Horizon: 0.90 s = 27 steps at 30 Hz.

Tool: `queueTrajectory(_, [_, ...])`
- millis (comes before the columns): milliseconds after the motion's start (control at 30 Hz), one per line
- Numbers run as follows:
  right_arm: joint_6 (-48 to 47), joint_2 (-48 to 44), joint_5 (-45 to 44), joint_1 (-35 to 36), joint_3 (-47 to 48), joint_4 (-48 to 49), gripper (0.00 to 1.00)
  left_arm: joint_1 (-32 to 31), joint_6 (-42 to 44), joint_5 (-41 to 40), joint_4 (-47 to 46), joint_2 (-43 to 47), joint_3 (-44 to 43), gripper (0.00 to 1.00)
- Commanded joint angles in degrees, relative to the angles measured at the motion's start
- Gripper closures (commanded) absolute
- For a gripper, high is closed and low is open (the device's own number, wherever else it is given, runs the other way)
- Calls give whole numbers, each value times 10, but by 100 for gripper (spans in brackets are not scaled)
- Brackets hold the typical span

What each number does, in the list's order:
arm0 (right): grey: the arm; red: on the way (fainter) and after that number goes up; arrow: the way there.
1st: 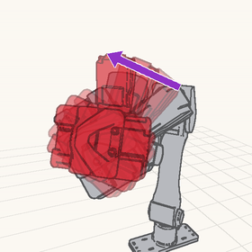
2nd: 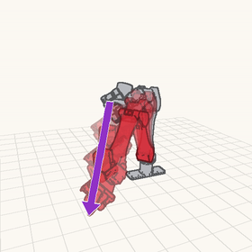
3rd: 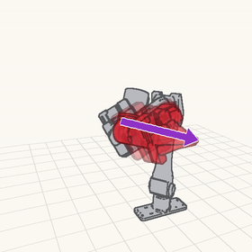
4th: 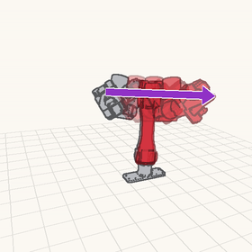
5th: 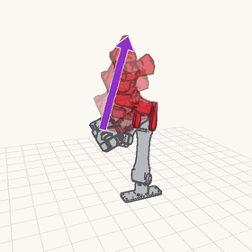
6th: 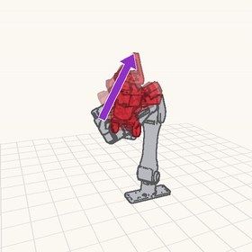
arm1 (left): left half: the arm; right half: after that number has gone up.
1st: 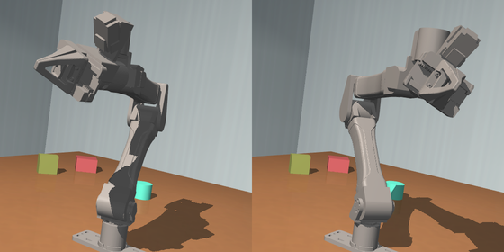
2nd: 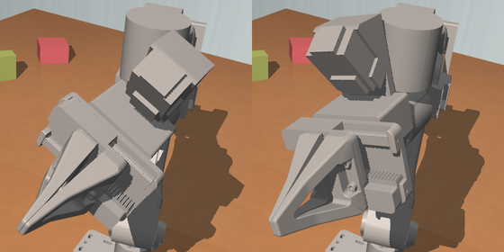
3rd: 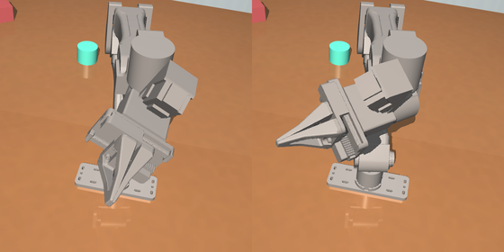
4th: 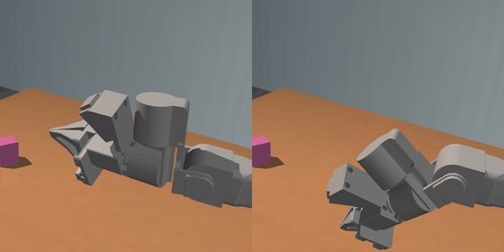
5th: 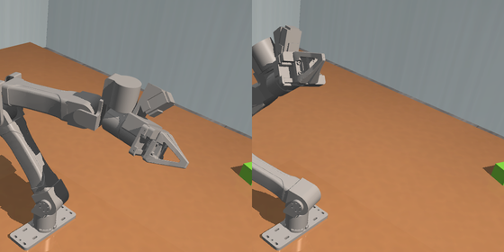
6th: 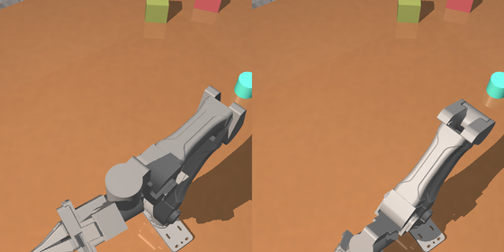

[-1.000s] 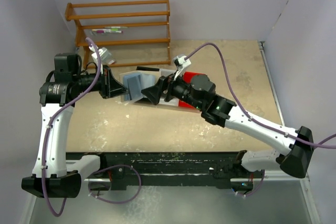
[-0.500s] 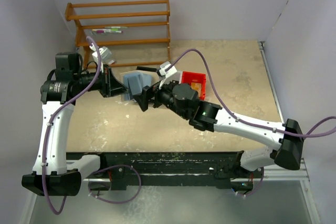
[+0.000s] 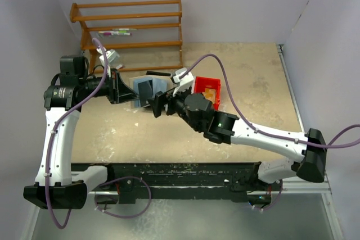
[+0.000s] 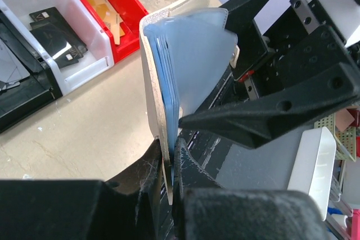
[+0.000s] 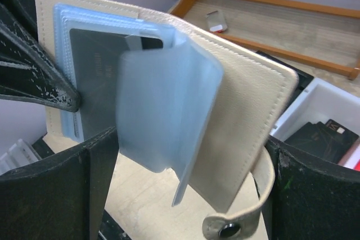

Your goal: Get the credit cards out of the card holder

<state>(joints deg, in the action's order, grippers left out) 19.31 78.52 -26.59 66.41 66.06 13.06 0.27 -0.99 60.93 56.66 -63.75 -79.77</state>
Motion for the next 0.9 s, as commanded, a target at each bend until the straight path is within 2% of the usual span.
queueTrajectory(0, [-12, -43, -67, -1, -7, 1, 6, 2, -13, 46, -16, 1, -21, 100])
queueTrajectory(133, [-19, -63, -93, -6, -16, -19, 7, 2, -16, 57, -16, 1, -27, 100])
queueTrajectory(267, [-13, -109, -76, -35, -40, -35, 11, 2, -15, 80, -13, 0, -30, 100])
queueTrajectory(400, [-3, -151, 42, -86, -52, -64, 15, 2, -17, 119, -13, -3, -33, 100])
queueTrajectory(467, [1, -160, 130, -121, -36, -99, 15, 2, -18, 131, -13, -5, -33, 100])
queueTrajectory(600, [4, -181, 242, -149, 9, -153, 17, 2, -18, 140, -10, -9, -30, 100])
queueTrajectory(767, [42, -179, 376, -161, 90, -177, 23, 2, -9, 127, -4, -15, -29, 100])
queueTrajectory(867, [82, -150, 446, -161, 133, -170, 29, 2, -3, 83, 2, -15, -29, 100])
